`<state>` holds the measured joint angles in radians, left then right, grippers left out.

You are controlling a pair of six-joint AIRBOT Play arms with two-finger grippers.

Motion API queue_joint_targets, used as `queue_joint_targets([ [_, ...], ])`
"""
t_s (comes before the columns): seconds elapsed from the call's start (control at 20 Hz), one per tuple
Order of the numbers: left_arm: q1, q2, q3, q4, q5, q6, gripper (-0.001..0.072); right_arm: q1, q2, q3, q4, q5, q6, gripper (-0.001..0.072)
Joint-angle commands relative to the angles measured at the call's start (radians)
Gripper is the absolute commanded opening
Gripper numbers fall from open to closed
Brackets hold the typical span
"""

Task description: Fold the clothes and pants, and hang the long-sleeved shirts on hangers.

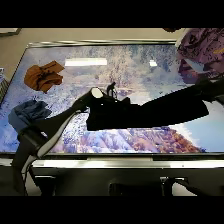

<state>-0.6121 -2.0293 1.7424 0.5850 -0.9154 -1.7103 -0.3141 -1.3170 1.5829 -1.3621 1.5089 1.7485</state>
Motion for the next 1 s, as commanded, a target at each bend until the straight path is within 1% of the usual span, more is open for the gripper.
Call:
queue_joint_targets([
  [0.0,-0.104,-0.087,0.075,-0.086,0.083,-0.060,0.0018,0.001,0.007,0.054,-0.008,0.067,0.016,0.0028],
  [0.1,-0.142,-0.143,0.147,-0.086,0.113,-0.111,0.0018,0.001,0.008,0.077,-0.007,0.093,0.019,0.0028],
  [0.25,-0.189,-0.212,0.245,-0.085,0.192,-0.186,0.0018,0.001,0.008,0.119,-0.007,0.126,0.024,0.0028],
  [0.4,-0.214,-0.259,0.286,-0.085,0.243,-0.261,0.0018,0.001,0.011,0.142,-0.008,0.163,0.049,0.0028],
  [0.6,-0.228,-0.280,0.286,-0.085,0.271,-0.285,0.0017,0.001,0.014,0.171,-0.004,0.233,0.087,0.0028],
  [0.75,-0.229,-0.284,0.286,-0.084,0.279,-0.290,0.0017,0.001,0.017,0.174,-0.007,0.236,0.097,0.0028],
  [0.85,-0.209,-0.269,0.286,-0.084,0.239,-0.266,0.0017,0.001,0.017,0.174,-0.015,0.217,0.097,0.0029],
  [0.95,-0.169,-0.236,0.286,-0.051,0.166,-0.230,0.0017,0.001,0.017,0.174,-0.015,0.188,0.101,0.0029],
])
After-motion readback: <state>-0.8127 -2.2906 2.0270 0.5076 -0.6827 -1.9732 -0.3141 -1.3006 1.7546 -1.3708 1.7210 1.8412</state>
